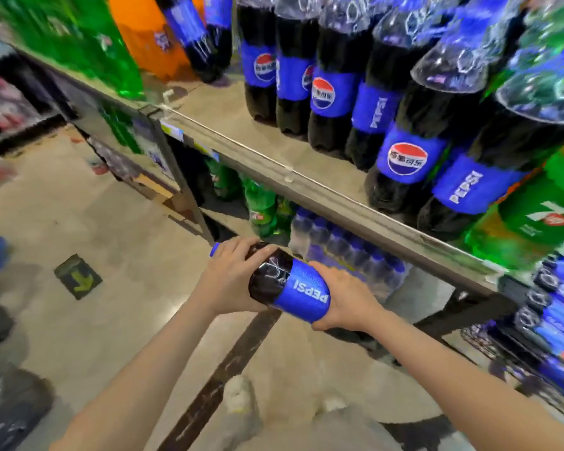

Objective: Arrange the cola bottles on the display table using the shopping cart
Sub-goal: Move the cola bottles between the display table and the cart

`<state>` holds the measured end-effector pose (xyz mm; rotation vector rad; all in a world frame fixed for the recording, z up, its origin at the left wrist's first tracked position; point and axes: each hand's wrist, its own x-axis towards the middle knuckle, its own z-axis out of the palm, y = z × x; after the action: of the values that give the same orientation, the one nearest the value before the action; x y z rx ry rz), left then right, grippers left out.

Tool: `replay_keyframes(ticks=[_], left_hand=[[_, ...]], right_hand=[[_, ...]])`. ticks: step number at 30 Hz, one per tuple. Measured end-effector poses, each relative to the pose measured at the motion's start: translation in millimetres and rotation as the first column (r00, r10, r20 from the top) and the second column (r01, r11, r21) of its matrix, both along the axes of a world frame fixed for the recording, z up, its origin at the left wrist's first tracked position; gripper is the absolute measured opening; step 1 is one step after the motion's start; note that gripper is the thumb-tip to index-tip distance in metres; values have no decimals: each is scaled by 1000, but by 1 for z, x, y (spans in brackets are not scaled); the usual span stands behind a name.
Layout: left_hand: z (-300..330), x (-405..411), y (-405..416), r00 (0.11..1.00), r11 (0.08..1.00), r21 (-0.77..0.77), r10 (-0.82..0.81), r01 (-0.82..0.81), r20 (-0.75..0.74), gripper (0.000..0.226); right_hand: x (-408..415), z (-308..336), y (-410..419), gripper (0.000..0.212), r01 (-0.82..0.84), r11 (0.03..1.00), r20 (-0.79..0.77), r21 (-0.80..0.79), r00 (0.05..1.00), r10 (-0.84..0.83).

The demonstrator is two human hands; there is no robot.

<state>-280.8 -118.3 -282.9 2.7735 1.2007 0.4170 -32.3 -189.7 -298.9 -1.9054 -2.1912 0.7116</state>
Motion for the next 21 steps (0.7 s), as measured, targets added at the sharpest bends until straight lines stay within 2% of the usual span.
replay_keyframes(ticks=[11, 17, 21], left_hand=[[30, -49, 120, 954, 952, 58, -298, 299, -33, 98], [70, -32, 174, 922, 909, 172, -387, 379, 13, 97], [112, -8, 218, 909, 869, 292, -417, 400, -1, 97]], right_hand=[[-78, 24, 51, 103, 287, 956, 23, 54, 957, -289], [-71, 55, 92, 114, 363, 923, 62, 130, 926, -373], [-55, 81, 130, 116, 423, 874, 15, 241, 898, -439]])
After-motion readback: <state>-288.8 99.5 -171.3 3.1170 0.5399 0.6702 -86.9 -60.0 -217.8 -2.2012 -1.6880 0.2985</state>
